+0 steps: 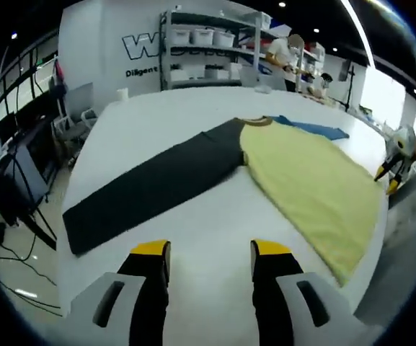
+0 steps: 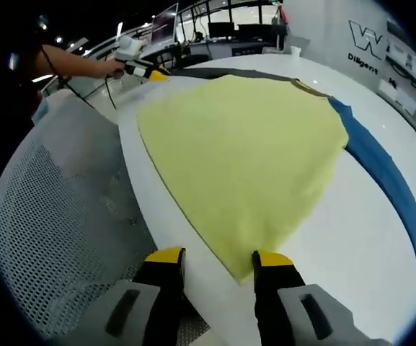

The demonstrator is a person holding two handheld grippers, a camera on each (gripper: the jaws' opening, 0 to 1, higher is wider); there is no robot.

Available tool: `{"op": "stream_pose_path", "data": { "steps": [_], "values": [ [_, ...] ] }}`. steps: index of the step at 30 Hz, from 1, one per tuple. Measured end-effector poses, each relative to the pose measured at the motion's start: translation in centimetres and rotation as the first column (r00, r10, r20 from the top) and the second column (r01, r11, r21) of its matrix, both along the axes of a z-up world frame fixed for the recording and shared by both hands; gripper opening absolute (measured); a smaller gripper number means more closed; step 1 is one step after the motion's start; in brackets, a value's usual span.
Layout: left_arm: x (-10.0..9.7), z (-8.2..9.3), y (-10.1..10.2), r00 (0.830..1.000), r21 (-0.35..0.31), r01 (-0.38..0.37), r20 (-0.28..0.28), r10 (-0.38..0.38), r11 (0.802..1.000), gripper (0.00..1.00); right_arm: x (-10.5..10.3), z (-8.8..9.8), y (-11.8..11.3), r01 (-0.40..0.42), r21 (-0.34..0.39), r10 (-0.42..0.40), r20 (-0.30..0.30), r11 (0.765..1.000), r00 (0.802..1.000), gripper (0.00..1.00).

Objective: Fold the garment on the visible template until the final outline fits inside the template.

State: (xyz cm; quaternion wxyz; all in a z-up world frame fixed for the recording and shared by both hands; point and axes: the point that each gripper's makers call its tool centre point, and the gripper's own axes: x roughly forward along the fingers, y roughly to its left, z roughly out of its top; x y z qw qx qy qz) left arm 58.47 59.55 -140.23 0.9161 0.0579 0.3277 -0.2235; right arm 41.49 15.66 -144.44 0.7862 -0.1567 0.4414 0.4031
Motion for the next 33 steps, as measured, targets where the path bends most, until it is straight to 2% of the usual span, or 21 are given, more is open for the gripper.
{"op": "stream_pose_path", "data": {
  "steps": [6, 9, 12, 17, 21, 25, 29, 33],
  "values": [
    [1.5, 0.7, 3.1, 0.992, -0.021, -0.124, 0.014, 0.125, 0.992, 0.47, 0.0, 0.4, 0.0, 0.005, 0.002, -0.005, 0.001, 1.0, 1.0, 0.38],
    [2.2, 1.1, 4.2, 0.985, -0.051, -0.173, 0.02, 0.174, 0.984, 0.47, 0.4, 1.0, -0.1, 0.041, 0.029, -0.041, 0.008, 0.999, 0.999, 0.44],
    [2.9, 1.0, 5.7, 0.974, -0.058, -0.226, 0.018, 0.227, 0.972, 0.46, 1.0, 2.0, -0.3, 0.079, 0.06, -0.08, 0.023, 0.995, 0.996, 0.5],
    [4.1, 0.6, 8.0, 0.948, -0.083, -0.318, 0.004, 0.319, 0.945, 0.46, 1.6, 3.0, -1.0, 0.125, 0.083, -0.128, 0.038, 0.989, 0.991, 0.5],
    [5.9, -0.4, 10.8, 0.923, -0.072, -0.385, 0.005, 0.386, 0.92, 0.45, 1.8, 3.5, -1.6, 0.165, 0.091, -0.17, 0.045, 0.982, 0.984, 0.52],
    [6.7, -1.2, 12.4, 0.896, -0.058, -0.443, -0.013, 0.443, 0.895, 0.44, 2.0, 3.9, -2.0, 0.198, 0.1, -0.204, 0.05, 0.975, 0.978, 0.53],
    [7.0, -2.3, 13.4, 0.893, -0.007, -0.45, -0.02, 0.45, 0.893, 0.41, 1.9, 4.0, -2.2, 0.221, 0.106, -0.228, 0.052, 0.969, 0.972, 0.53],
    [7.3, -2.9, 14.0, 0.887, 0.012, -0.461, -0.027, 0.461, 0.887, 0.33, 1.4, 3.9, -2.3, 0.218, 0.093, -0.223, 0.051, 0.971, 0.973, 0.51]
  ]
}}
